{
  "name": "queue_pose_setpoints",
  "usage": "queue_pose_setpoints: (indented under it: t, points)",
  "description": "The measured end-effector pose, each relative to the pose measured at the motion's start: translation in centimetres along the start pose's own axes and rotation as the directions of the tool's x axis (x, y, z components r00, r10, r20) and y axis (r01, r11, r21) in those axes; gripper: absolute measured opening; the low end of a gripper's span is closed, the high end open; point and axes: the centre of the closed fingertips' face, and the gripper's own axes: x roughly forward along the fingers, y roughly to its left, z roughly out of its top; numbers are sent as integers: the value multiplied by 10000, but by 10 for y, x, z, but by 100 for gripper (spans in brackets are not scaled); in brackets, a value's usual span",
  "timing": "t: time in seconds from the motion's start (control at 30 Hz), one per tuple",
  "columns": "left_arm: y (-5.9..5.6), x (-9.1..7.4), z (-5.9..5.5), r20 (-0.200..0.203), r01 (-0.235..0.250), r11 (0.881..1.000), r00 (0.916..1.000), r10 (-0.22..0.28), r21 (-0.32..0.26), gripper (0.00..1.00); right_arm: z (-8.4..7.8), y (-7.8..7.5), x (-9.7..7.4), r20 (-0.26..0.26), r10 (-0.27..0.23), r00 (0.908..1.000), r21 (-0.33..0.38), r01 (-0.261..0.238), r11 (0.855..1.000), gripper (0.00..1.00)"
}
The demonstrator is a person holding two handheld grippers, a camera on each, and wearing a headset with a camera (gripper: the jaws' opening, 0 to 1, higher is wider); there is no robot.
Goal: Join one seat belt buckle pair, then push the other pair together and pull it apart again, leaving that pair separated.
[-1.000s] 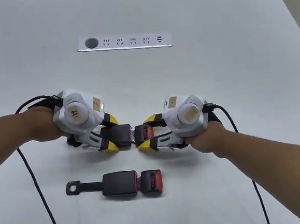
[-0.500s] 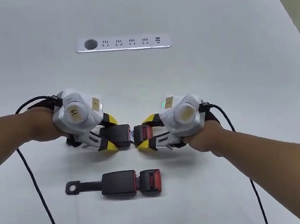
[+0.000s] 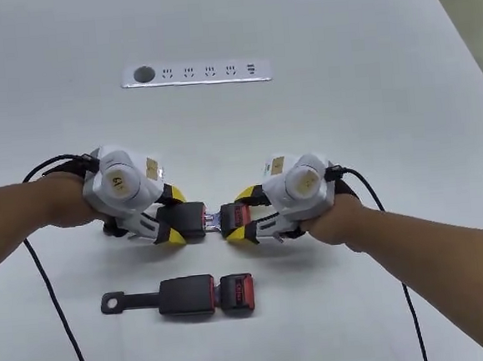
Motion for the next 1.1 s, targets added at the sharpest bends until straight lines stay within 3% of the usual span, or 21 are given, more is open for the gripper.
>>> queue_pose_setpoints:
  t: [0.33,1.1]
  points:
    - [0,-1,0,42,-24,10000,10000,24,-32,35,-8,-2,-6,-24,-11,10000,-102,11,9999,35]
    - [-2,-2,1,56,-27,10000,10000,27,-48,36,-44,-14,-41,-32,-227,9997,-14,227,9997,35]
